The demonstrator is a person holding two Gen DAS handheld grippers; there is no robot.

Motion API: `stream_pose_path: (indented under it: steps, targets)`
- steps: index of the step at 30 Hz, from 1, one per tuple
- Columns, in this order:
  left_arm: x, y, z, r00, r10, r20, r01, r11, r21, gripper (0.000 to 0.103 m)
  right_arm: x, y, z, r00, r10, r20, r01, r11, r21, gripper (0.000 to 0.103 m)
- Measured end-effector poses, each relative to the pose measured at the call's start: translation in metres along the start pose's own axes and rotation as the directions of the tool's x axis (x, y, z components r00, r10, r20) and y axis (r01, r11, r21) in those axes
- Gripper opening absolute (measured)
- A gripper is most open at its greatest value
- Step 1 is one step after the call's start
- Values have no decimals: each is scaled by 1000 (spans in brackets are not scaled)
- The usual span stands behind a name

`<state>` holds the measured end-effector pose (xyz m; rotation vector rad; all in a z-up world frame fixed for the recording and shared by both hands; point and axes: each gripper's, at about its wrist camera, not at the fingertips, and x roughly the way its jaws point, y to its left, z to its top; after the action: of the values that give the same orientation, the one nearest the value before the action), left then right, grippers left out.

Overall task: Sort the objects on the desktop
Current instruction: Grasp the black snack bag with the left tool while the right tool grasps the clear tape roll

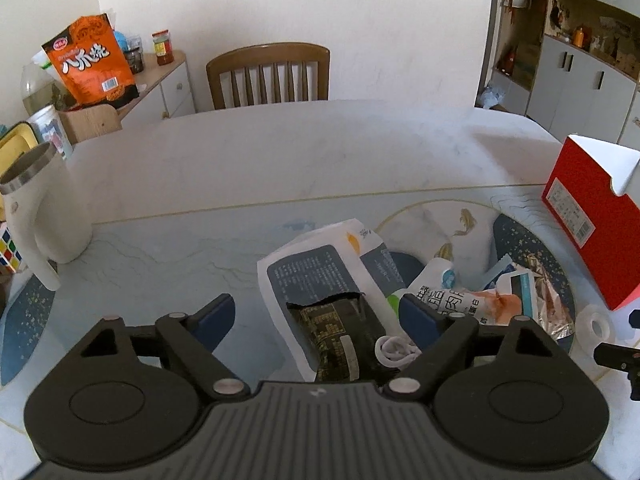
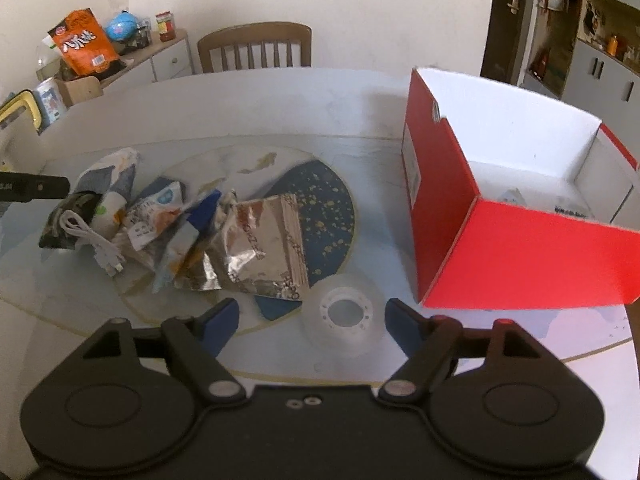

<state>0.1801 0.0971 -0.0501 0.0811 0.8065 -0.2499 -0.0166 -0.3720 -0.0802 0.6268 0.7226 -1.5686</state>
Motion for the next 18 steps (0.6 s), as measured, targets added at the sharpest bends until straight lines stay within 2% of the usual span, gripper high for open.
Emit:
stream_pose_path:
  steps: [5, 13, 18]
  targets:
    - [10, 1, -2, 999, -5, -34, 5, 1000, -16, 78, 12, -3, -2, 1000, -17, -21, 17, 1000, 9, 78]
    - [22, 3, -2, 997, -18, -72, 15, 999, -46, 72, 22, -6, -1, 999, -17, -35, 18, 999, 31, 77]
    - [29, 0, -4, 996, -24, -89, 21, 999, -32, 68, 27, -4, -2, 999, -29, -33, 30, 999, 19, 78]
